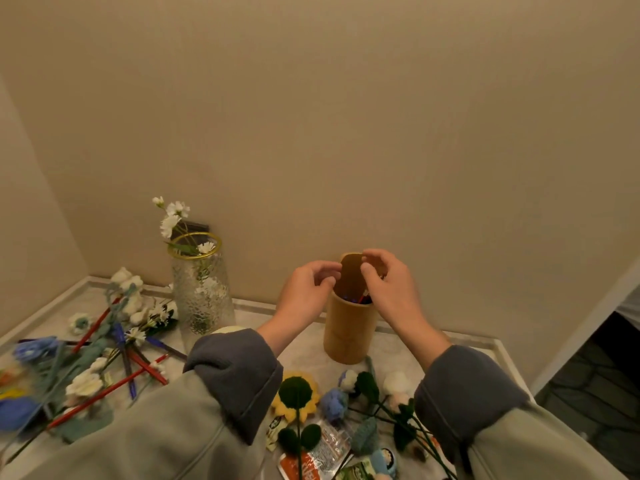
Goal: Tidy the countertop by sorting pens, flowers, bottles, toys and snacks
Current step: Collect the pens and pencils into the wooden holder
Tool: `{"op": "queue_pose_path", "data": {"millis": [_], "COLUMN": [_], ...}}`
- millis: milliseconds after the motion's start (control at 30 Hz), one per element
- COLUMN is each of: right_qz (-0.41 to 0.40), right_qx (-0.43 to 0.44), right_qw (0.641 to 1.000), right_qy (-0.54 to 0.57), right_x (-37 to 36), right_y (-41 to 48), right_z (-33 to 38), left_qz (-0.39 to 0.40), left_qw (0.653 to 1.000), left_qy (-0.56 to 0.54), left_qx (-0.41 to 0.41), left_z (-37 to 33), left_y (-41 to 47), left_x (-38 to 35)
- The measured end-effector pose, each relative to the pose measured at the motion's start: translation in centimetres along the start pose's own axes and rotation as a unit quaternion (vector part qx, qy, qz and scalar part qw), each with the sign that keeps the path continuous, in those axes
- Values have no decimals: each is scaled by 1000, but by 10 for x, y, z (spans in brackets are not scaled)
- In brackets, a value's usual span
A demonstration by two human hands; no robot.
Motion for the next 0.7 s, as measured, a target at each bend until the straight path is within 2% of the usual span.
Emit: {"op": "queue_pose_path", "data": {"millis": [100,267,567,700], "right_qz": [-23,-2,136,196], "right_qx": [52,111,132,124], "right_qw": [998,988,968,961], "right_qy": [37,110,163,148], "right_x": [0,-31,-153,-224], "right_y": [-13,-33,-53,-60], "right_z": [34,96,185,218], "left_qz": [-7,-48,-155,-201], "left_qw": [999,994,984,977], "left_qy": [-42,-95,-86,-62], "left_qx": [-13,-24,14,45], "left_z": [-3,6,59,98], "left_y": [-15,-39,-65,-64], "left_x": [21,74,213,283]}}
Point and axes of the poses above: each hand's wrist, its own y-axis towards the middle knuckle, its own x-axis out of the back of the hand, z = x × y, the point moved 8 cm from there along y, towards the middle knuckle, and after that the axes turned 5 degrees about x, right-handed, at the moved point
